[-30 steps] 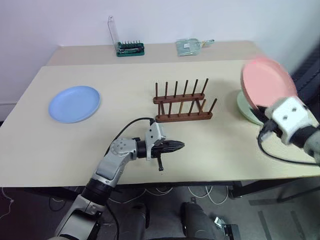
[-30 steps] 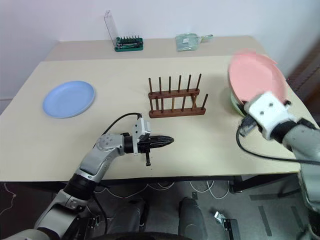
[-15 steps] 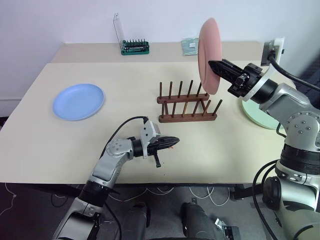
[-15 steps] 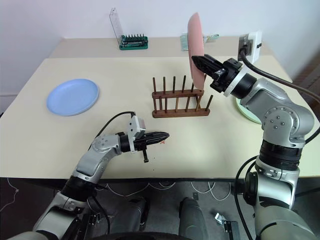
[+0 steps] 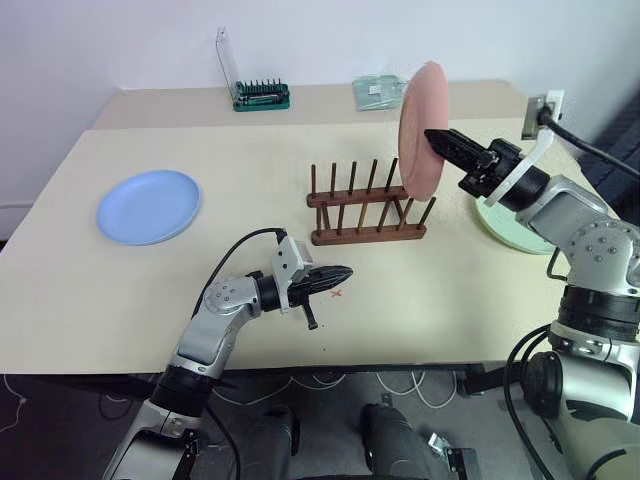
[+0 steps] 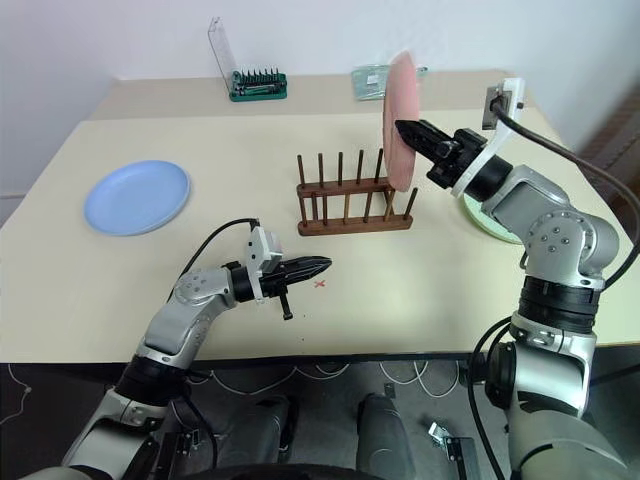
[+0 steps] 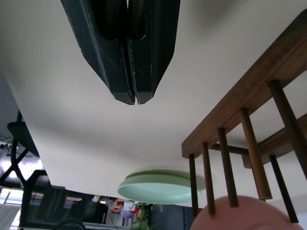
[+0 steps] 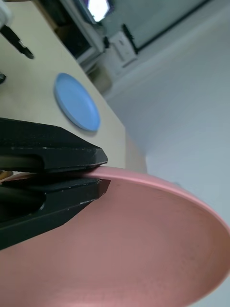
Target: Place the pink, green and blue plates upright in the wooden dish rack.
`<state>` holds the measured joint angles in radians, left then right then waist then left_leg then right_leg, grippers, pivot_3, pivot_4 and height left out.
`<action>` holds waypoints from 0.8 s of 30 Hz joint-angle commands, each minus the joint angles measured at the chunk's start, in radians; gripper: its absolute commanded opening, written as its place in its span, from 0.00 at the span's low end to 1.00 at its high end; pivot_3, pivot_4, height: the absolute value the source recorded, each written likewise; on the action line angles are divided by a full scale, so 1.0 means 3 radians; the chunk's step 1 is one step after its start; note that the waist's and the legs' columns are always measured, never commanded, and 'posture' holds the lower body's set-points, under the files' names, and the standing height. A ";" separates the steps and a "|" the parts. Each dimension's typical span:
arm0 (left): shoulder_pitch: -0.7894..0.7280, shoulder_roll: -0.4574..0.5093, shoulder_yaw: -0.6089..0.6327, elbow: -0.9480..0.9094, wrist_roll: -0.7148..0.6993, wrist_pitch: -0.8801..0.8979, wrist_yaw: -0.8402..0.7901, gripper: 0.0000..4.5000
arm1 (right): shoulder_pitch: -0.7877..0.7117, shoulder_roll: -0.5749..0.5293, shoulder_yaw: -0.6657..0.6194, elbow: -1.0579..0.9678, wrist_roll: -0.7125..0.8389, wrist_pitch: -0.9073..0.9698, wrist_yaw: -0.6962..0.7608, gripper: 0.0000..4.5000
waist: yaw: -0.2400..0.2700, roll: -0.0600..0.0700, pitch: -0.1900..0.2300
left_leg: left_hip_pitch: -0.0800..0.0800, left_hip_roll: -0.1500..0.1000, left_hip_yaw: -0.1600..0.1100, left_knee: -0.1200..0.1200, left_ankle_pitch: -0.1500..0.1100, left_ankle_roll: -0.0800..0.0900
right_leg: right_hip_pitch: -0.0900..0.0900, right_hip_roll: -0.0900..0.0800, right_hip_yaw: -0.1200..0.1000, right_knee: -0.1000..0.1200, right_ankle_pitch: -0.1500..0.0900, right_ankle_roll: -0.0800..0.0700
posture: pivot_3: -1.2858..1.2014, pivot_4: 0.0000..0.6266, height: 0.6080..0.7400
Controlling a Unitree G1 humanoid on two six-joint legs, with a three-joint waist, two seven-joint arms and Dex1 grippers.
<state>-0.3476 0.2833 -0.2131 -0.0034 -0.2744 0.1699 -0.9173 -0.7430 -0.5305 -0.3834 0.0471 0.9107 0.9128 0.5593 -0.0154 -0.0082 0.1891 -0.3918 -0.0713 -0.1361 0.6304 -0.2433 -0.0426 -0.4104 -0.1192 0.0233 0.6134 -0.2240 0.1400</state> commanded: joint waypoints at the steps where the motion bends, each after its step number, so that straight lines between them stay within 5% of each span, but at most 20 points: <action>1: 0.0000 0.0011 0.0027 -0.0136 -0.0063 -0.0010 -0.0010 0.00 | -0.0094 -0.0007 -0.0144 0.0094 0.0122 0.0033 -0.0048 0.01 | 0.0002 0.0000 0.0000 | 0.0000 0.0000 0.0000 0.0000 0.0000 0.0000 | 0.0000 0.0000 0.0000 0.0000 0.0000 0.0000 | 0.52 0.24 1.00; 6: -0.0005 0.0019 0.0030 -0.0136 -0.0065 -0.0001 -0.0014 0.00 | -0.0046 -0.0004 -0.0165 0.0223 0.0145 0.0040 -0.0033 0.01 | 0.0004 0.0000 0.0000 | 0.0000 0.0000 0.0001 0.0000 0.0000 0.0000 | 0.0000 0.0000 0.0001 -0.0001 0.0000 0.0000 | 0.52 0.24 1.00; 9: -0.0016 0.0020 0.0029 -0.0129 -0.0059 0.0007 -0.0009 0.00 | -0.0041 -0.0022 -0.0185 0.0398 0.0091 -0.0012 -0.0023 0.20 | 0.0004 0.0000 0.0000 | 0.0000 0.0000 0.0001 0.0000 0.0000 0.0000 | 0.0001 0.0000 0.0001 0.0000 0.0000 0.0000 | 0.52 0.24 1.00; 15: -0.0016 0.0021 0.0035 -0.0131 -0.0061 0.0033 0.0001 0.00 | -0.0019 -0.0117 -0.0158 0.0291 -0.0088 -0.0289 -0.0007 0.85 | 0.0002 0.0001 0.0001 | 0.0000 0.0000 0.0001 0.0000 0.0000 0.0000 | 0.0000 0.0000 0.0001 0.0000 0.0000 0.0000 | 0.52 0.24 1.00; 24: 0.0002 0.0027 0.0021 -0.0161 -0.0056 0.0050 0.0021 0.00 | 0.0529 -0.0929 -0.0251 0.0358 -0.0820 -0.0973 0.0251 0.85 | 0.0016 0.0001 0.0001 | -0.0002 -0.0001 0.0003 0.0000 0.0000 0.0000 | 0.0001 -0.0001 0.0001 -0.0004 0.0000 0.0001 | 0.52 0.24 1.00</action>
<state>-0.3469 0.2927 -0.2133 -0.0150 -0.2750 0.1891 -0.9121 -0.6195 -0.7698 -0.4528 0.1682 0.7166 0.6671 0.5982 -0.0105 -0.0080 0.1893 -0.3922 -0.0715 -0.1351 0.6304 -0.2434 -0.0425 -0.4099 -0.1195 0.0237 0.6122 -0.2241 0.1404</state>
